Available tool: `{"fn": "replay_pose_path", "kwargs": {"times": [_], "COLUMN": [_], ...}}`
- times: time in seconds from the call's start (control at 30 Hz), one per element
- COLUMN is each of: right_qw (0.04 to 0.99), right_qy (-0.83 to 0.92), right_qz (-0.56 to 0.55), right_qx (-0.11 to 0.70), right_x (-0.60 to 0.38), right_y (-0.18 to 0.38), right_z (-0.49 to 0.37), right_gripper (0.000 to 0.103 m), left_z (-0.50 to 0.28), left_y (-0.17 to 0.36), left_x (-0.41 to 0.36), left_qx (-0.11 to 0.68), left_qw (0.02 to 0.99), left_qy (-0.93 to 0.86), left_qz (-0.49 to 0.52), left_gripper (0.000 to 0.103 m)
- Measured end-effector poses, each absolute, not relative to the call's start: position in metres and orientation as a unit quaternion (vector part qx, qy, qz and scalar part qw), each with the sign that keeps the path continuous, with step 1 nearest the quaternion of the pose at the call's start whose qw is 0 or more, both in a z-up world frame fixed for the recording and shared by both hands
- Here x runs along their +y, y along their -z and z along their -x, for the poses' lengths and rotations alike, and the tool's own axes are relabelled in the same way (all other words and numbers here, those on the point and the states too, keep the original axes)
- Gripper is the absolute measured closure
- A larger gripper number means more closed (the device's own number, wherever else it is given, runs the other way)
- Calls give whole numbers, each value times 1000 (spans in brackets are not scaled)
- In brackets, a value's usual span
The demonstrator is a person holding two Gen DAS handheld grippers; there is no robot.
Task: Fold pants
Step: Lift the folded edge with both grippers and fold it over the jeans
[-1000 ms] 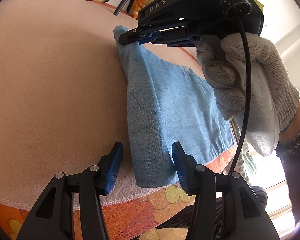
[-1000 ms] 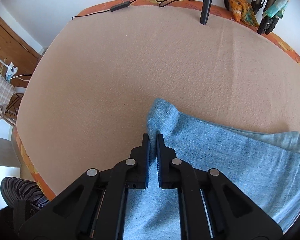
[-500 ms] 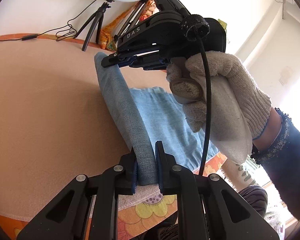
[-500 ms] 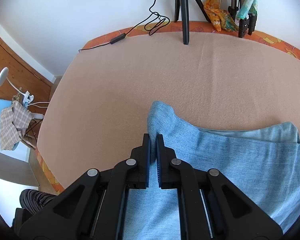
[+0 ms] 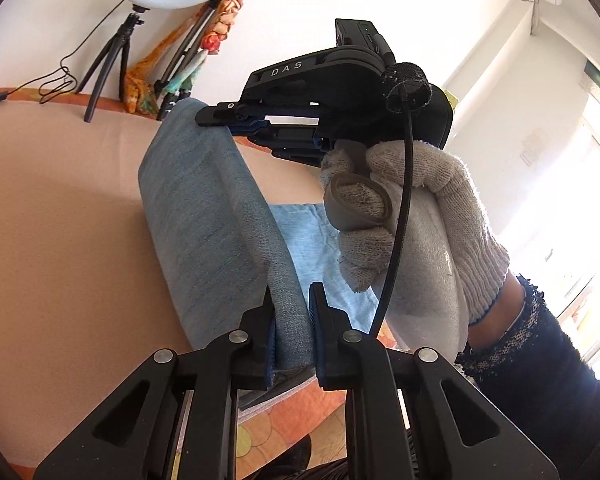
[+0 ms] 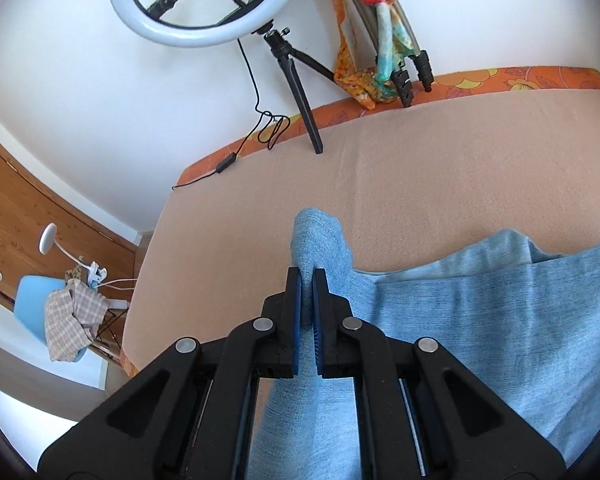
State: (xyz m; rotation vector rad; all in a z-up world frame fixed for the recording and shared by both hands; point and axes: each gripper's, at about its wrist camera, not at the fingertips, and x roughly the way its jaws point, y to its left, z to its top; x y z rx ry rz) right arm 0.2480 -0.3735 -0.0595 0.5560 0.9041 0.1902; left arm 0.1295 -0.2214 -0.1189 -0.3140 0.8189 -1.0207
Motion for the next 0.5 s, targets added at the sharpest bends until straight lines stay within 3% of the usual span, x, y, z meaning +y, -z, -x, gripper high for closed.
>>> {"fn": "replay_pose_path", "kwargs": {"times": [0.5], "right_qw": [871], "right_qy": [-38], "right_qz": [-315], "right_qx": [375], "right_x": [-490], "right_y": [47], "right_z": [-187], "right_gripper": [97], "left_z": [-130], "left_y": [106], "left_x": [-315], "left_qx": [381], "left_qw": [744], "left_qy": [535], "left_qz": [122], "left_gripper": [91]}}
